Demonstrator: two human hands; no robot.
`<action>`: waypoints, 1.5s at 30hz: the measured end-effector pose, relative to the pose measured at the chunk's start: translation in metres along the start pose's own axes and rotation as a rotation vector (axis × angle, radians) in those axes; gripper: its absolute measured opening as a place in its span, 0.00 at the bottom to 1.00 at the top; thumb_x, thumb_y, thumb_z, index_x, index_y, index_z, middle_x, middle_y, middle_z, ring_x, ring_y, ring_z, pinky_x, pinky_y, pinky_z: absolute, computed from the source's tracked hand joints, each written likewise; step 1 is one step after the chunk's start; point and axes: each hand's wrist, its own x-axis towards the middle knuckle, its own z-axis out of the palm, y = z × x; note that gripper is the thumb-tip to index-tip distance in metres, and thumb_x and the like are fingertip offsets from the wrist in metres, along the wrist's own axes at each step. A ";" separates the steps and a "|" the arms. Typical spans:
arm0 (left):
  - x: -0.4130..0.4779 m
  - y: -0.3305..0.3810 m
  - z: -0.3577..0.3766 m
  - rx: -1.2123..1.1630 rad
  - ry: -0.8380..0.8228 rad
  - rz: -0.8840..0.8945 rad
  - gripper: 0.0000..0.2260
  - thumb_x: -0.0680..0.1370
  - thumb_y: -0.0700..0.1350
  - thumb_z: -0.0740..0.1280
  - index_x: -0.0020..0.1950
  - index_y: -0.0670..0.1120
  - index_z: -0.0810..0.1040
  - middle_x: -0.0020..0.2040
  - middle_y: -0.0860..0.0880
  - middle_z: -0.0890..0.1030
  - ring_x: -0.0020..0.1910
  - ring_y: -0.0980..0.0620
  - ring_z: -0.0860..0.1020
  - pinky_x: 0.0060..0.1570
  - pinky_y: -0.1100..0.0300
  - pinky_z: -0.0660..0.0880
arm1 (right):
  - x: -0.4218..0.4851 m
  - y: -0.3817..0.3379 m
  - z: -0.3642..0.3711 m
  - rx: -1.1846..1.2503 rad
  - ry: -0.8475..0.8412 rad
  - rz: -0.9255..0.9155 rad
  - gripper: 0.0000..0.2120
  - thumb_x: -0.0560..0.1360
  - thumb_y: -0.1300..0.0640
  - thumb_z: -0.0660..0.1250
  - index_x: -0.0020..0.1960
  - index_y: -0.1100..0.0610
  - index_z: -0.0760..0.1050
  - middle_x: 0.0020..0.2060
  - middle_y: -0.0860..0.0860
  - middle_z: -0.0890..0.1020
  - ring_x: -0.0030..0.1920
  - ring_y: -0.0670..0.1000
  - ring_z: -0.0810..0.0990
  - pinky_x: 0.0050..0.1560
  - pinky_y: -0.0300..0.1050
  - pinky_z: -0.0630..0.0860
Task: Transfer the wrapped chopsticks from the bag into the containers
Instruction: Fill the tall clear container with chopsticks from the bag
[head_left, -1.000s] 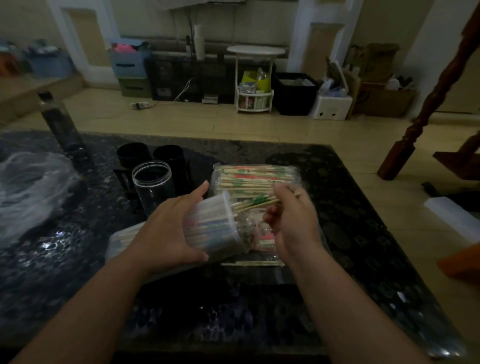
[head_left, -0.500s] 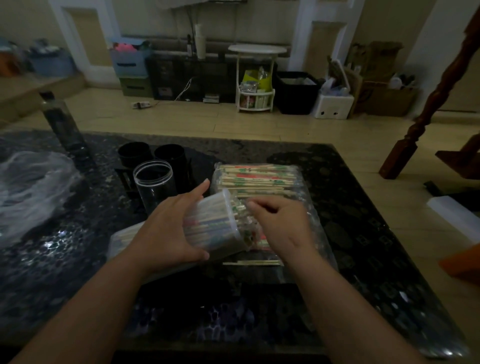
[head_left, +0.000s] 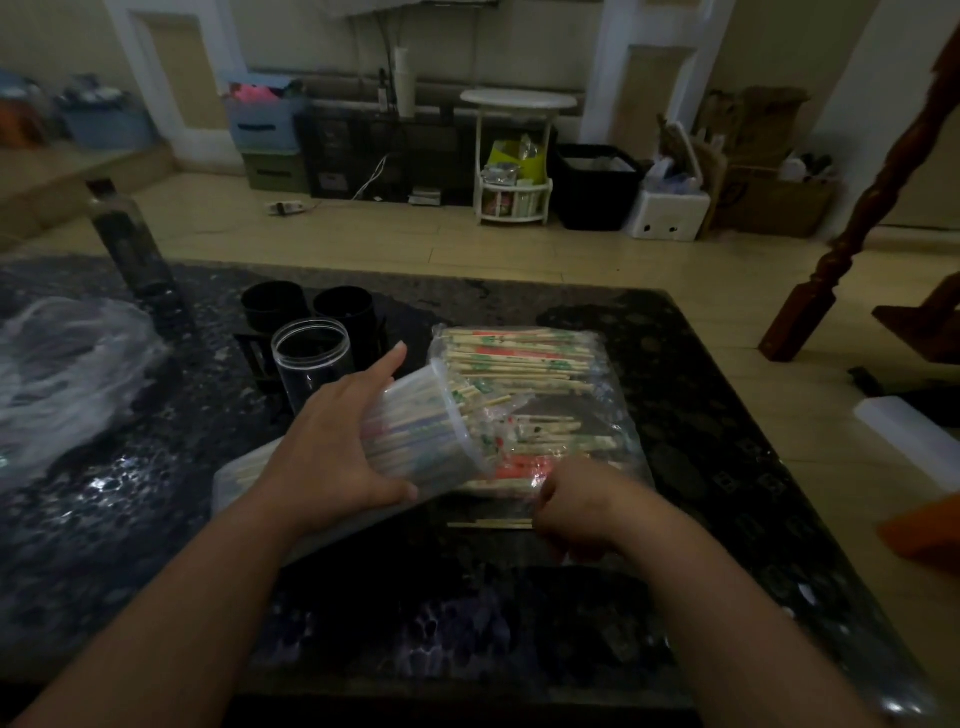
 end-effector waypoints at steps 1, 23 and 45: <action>0.000 0.000 0.000 0.002 0.002 0.000 0.54 0.51 0.64 0.74 0.70 0.77 0.46 0.67 0.53 0.71 0.65 0.50 0.70 0.66 0.48 0.67 | 0.001 0.000 0.004 -0.064 0.009 0.025 0.07 0.74 0.59 0.65 0.47 0.58 0.82 0.45 0.57 0.83 0.38 0.53 0.80 0.36 0.39 0.73; 0.001 -0.005 -0.002 -0.039 0.014 -0.001 0.54 0.52 0.63 0.75 0.72 0.75 0.48 0.65 0.54 0.72 0.64 0.51 0.71 0.65 0.48 0.68 | 0.053 0.023 0.053 -0.308 0.392 -0.105 0.20 0.74 0.54 0.65 0.66 0.48 0.72 0.60 0.50 0.76 0.60 0.56 0.76 0.58 0.50 0.71; 0.000 -0.002 -0.002 -0.063 -0.003 0.002 0.55 0.52 0.62 0.76 0.73 0.74 0.49 0.65 0.54 0.72 0.64 0.51 0.71 0.65 0.44 0.69 | 0.062 0.029 0.064 -0.367 0.352 -0.196 0.16 0.77 0.55 0.63 0.64 0.50 0.76 0.60 0.55 0.80 0.59 0.58 0.78 0.59 0.49 0.74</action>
